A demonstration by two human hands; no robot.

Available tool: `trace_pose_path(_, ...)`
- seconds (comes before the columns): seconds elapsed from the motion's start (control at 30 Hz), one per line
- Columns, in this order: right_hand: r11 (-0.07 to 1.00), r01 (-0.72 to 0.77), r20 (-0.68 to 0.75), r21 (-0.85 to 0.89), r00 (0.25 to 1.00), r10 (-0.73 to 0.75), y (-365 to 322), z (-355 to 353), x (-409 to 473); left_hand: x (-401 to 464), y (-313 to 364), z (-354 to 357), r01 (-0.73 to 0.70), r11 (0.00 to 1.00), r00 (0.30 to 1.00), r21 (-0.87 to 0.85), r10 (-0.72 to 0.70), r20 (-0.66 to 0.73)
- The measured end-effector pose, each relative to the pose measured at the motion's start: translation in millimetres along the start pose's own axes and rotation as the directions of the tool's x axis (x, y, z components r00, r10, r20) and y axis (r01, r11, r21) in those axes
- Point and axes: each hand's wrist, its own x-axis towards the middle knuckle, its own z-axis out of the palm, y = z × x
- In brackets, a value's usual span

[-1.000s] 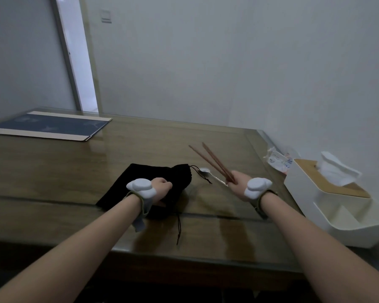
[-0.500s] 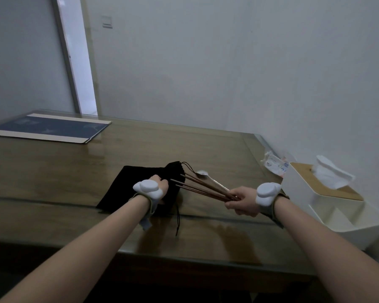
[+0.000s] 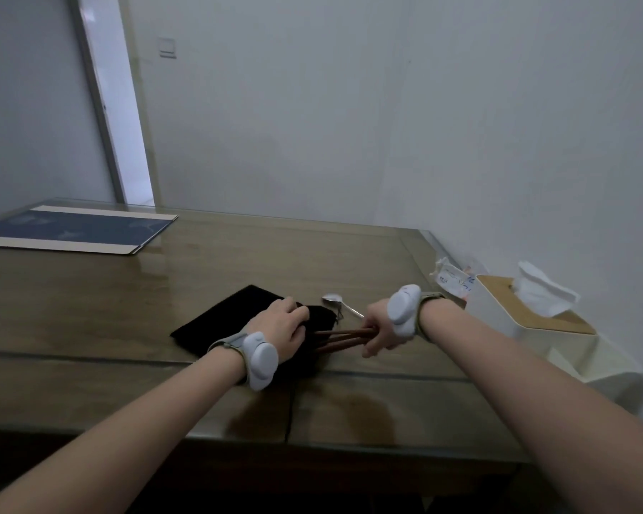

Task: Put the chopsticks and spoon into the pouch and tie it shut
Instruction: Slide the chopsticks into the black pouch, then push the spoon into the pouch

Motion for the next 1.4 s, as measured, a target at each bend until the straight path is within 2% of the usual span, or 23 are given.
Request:
trace_pose_path(0.07, 0.991, 0.043, -0.113, -0.129, 0.992, -0.058, -12.1, -2.7, 7.3, 0.3, 1.0, -1.4, -0.046, 0.991, 0.998, -0.126, 0.041, -0.047)
trace_pose_path(0.13, 0.982, 0.065, -0.191, -0.179, 0.977, -0.099, -21.5, 0.9, 14.3, 2.9, 3.3, -4.7, -0.047, 0.968, 0.998, -0.247, 0.034, -0.055)
trace_pose_path(0.37, 0.986, 0.137, -0.28, -0.095, 0.947, -0.158, -54.0, 25.0, 43.8, 14.2, 12.1, 1.0, 0.14, 0.916, 0.99, -0.376, -0.123, 0.069)
trace_pose_path(0.43, 0.982, 0.188, -0.305, 0.016, 0.936, -0.175, -45.5, 25.6, 41.2, 18.0, 9.0, 2.6, 0.188, 0.897, 0.982, -0.401, -0.162, 0.098)
trace_pose_path(0.53, 0.911, 0.276, -0.345, 0.307, 0.924, -0.163, -20.6, 27.1, 32.1, 23.3, 1.6, 7.3, 0.25, 0.844, 0.968, -0.475, -0.22, 0.117)
trace_pose_path(0.63, 0.789, 0.314, -0.48, 0.529, 0.877, -0.027, 5.2, 32.2, 25.6, 27.7, -3.5, 11.8, 0.301, 0.777, 0.954, -0.553, -0.247, 0.173)
trace_pose_path(0.7, 0.76, 0.281, -0.523, 0.586, 0.847, 0.091, 24.8, 38.4, 20.7, 29.1, -5.8, 13.4, 0.319, 0.742, 0.948, -0.59, -0.26, 0.186)
trace_pose_path(0.73, 0.768, 0.229, -0.48, 0.598, 0.87, 0.115, 32.9, 42.7, 17.6, 29.5, -6.2, 13.7, 0.32, 0.734, 0.947, -0.6, -0.263, 0.183)
trace_pose_path(0.8, 0.765, 0.108, -0.297, 0.634, 0.949, 0.111, 39.7, 55.4, 14.2, 30.5, -5.8, 13.4, 0.315, 0.728, 0.948, -0.609, -0.267, 0.172)
trace_pose_path(0.83, 0.72, 0.071, -0.239, 0.69, 0.962, 0.135, 39.0, 63.1, 17.6, 30.9, -5.1, 13.3, 0.316, 0.725, 0.947, -0.612, -0.274, 0.164)
trace_pose_path(0.87, 0.645, 0.08, -0.243, 0.76, 0.955, 0.168, 33.6, 69.0, 19.2, 31.1, -4.4, 13.0, 0.32, 0.718, 0.945, -0.618, -0.287, 0.157)
trace_pose_path(0.97, 0.445, 0.201, -0.339, 0.873, 0.905, 0.258, 5.0, 70.6, 29.1, 32.3, -2.5, 13.5, 0.332, 0.67, 0.936, -0.664, -0.322, 0.143)
trace_pose_path(1.03, 0.082, 0.305, -0.315, 0.949, 0.9, 0.3, -12.6, 66.9, 41.6, 32.8, 0.5, 13.8, 0.325, 0.649, 0.936, -0.688, -0.323, 0.137)
trace_pose_path(1.07, -0.078, 0.348, -0.305, 0.934, 0.894, 0.327, -21.1, 63.0, 45.9, 34.2, 2.8, 13.8, 0.322, 0.648, 0.938, -0.69, -0.318, 0.138)
trace_pose_path(1.1, -0.176, 0.357, -0.284, 0.917, 0.897, 0.339, -29.2, 59.9, 48.8, 34.8, 4.7, 14.0, 0.318, 0.654, 0.94, -0.686, -0.311, 0.14)
trace_pose_path(1.17, -0.235, 0.342, -0.266, 0.91, 0.915, 0.303, -42.7, 53.2, 50.3, 36.4, 6.5, 14.0, 0.312, 0.67, 0.943, -0.673, -0.303, 0.135)
trace_pose_path(1.23, -0.192, 0.293, -0.226, 0.937, 0.925, 0.306, -39.5, 46.7, 49.7, 35.5, 4.4, 14.7, 0.312, 0.678, 0.945, -0.665, -0.294, 0.144)
trace_pose_path(1.27, -0.088, 0.265, -0.218, 0.96, 0.909, 0.355, -30.0, 41.9, 49.4, 34.9, 2.0, 14.8, 0.312, 0.682, 0.946, -0.661, -0.29, 0.148)
trace_pose_path(1.3, 0.087, 0.216, -0.233, 0.972, 0.872, 0.431, -16.1, 35.4, 47.7, 34.5, -1.0, 15.2, 0.311, 0.686, 0.946, -0.658, -0.288, 0.147)
trace_pose_path(1.37, 0.459, 0.028, -0.324, 0.888, 0.747, 0.581, 15.2, 25.6, 38.4, 33.8, -6.1, 16.3, 0.306, 0.689, 0.947, -0.657, -0.293, 0.134)
trace_pose_path(1.4, 0.586, -0.094, -0.364, 0.805, 0.702, 0.613, 27.6, 21.4, 32.5, 34.3, -7.3, 16.4, 0.304, 0.69, 0.947, -0.657, -0.297, 0.126)
